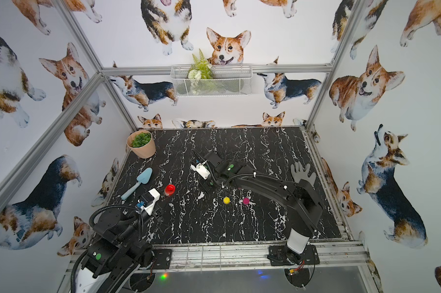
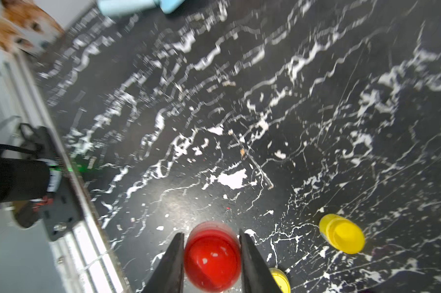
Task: Close the paint jar lid
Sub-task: Pick up the lid from the center of the board, then close the lid on the paint jar.
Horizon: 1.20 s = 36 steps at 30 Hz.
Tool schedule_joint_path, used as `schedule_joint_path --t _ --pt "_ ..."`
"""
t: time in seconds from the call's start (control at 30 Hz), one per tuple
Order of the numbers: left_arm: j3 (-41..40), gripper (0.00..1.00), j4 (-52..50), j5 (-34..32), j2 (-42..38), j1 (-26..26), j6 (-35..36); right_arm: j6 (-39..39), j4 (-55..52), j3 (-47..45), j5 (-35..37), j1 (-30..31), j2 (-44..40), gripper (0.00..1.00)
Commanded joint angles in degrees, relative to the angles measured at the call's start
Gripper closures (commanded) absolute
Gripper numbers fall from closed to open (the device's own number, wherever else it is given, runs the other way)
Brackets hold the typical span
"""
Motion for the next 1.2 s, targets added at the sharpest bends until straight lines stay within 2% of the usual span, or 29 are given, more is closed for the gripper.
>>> schedule_joint_path --t 0.0,0.27,0.4,1.17 --pt "-0.37 0.64 3.39 3.29 0.27 0.02 -0.96 -3.14 -4.41 3.70 -6.16 -0.16 -2.54 0.66" --pt "-0.20 0.64 2.42 1.74 2.71 0.02 -1.16 -4.80 -3.20 8.38 -13.76 0.66 -6.94 0.65" --pt "-0.11 0.64 2.08 -0.38 3.52 -0.01 -1.18 -8.15 -1.09 8.37 -13.65 3.87 -8.67 0.65" --pt "-0.41 0.64 2.51 1.61 3.17 0.02 -1.16 -8.42 -1.53 17.61 -18.74 5.38 -0.56 0.65"
